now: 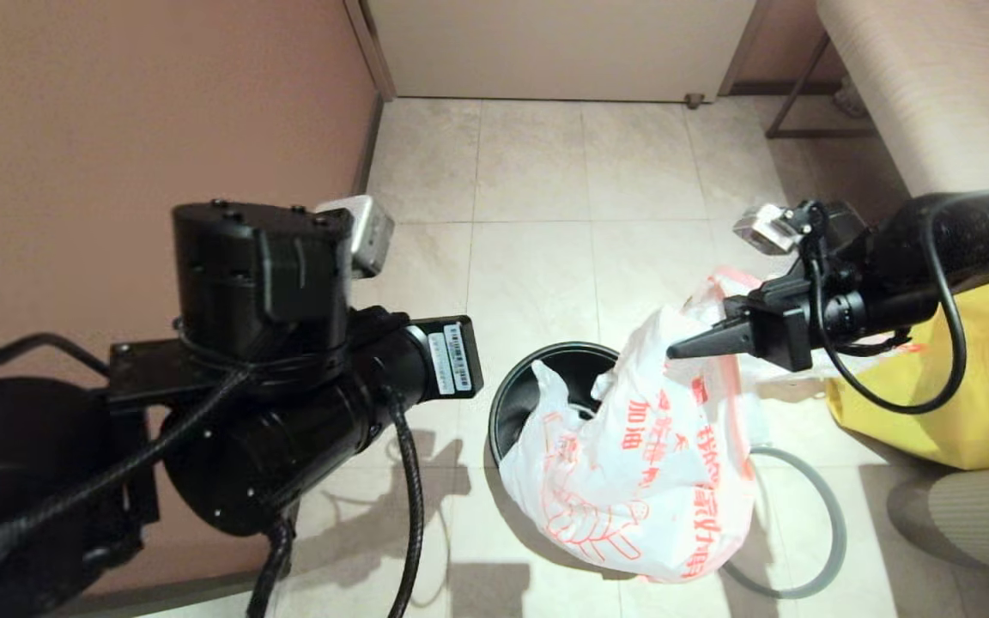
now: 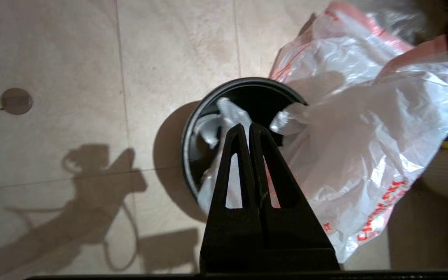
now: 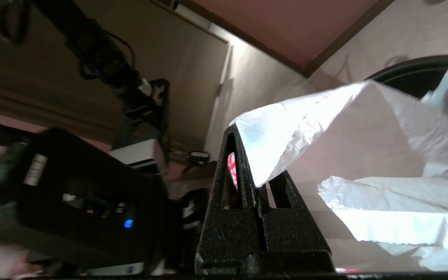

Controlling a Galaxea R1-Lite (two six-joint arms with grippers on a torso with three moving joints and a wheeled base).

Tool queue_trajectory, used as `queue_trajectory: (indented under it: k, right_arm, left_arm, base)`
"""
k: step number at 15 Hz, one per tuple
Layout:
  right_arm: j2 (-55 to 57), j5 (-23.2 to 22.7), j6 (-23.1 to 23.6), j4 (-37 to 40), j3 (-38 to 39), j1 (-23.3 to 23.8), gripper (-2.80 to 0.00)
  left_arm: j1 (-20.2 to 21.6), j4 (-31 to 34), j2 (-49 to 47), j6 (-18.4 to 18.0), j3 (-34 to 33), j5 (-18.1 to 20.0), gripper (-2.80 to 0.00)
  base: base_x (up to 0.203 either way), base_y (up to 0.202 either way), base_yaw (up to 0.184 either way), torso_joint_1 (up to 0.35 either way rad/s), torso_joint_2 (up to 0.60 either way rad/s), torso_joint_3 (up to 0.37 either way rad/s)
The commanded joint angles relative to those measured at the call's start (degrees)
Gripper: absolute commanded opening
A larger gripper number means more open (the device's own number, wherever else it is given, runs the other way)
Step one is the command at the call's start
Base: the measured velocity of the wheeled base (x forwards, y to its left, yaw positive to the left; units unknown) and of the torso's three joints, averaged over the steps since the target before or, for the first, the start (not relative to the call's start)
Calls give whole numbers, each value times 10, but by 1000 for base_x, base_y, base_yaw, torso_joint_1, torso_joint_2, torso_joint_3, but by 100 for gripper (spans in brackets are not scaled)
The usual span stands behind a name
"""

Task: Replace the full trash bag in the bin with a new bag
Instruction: Put the new garbage bag on the trash can

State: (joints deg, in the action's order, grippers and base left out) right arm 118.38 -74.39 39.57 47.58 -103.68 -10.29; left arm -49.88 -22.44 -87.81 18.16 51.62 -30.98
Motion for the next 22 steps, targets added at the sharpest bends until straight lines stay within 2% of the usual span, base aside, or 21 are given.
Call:
queue_trajectory:
  k: [1,3,4,7,8,10,11,12,13,14,16,17,18,19,20,22]
  right_arm:
    - [51,-3,13,172,-87,-12,-280]
    - [80,5,71,228,-97,-26,-280]
    - [81,23,83,222,-94,-29,-280]
    - [75,152,88,95,-93,-35,-280]
    - [75,178,84,61,-93,-36,-280]
    - [67,190,64,55,-95,-38,-280]
    - [62,217,28,49,-97,-43,-280]
    - [55,235,15,27,-97,-46,-280]
    - [46,237,-8,17,-97,-51,-280]
    - [36,239,-64,0,-97,-61,-280]
    - [24,253,-214,-85,-97,-86,-280]
    - [16,290,-300,-131,-97,-101,-280]
    - [8,354,-375,-169,-96,-114,-280]
    - [0,401,-435,-193,-93,-124,-280]
    - [-3,427,-478,-205,-90,-129,-280]
    - [-3,448,-501,-217,-62,-126,-280]
  left_arm:
    - [-5,-74,24,1,-51,-1,-280]
    - [-6,-136,21,0,-90,7,-280]
    - [-7,-148,19,1,-99,20,-280]
    - [-6,-174,12,5,-99,46,-280]
    - [-7,-190,5,5,-97,55,-280]
    - [-12,-239,-12,6,-99,59,-280]
    - [-14,-255,-26,6,-103,60,-280]
    - [-20,-272,-31,6,-110,60,-280]
    - [-23,-276,-31,5,-117,61,-280]
    - [-21,-277,-26,4,-119,63,-280]
    - [-20,-277,-14,1,-114,79,-280]
    - [-22,-277,-11,-1,-103,83,-280]
    - [-30,-275,-8,-2,-93,85,-280]
    - [-32,-275,-4,-2,-88,84,-280]
    - [-29,-274,0,-2,-85,84,-280]
    - [-27,-274,3,-3,-84,84,-280]
  base:
    - [0,0,0,0,0,0]
    - [0,0,0,0,0,0]
    - [0,0,0,0,0,0]
    - [0,0,0,0,0,0]
    - [0,0,0,0,0,0]
    - [0,0,0,0,0,0]
    - [0,0,0,0,0,0]
    - [0,0,0,0,0,0]
    - [0,0,0,0,0,0]
    - [0,0,0,0,0,0]
    - [0,0,0,0,0,0]
    - [0,0,0,0,0,0]
    - [0,0,0,0,0,0]
    - [0,0,0,0,0,0]
    - [0,0,0,0,0,0]
    - [0,0,0,0,0,0]
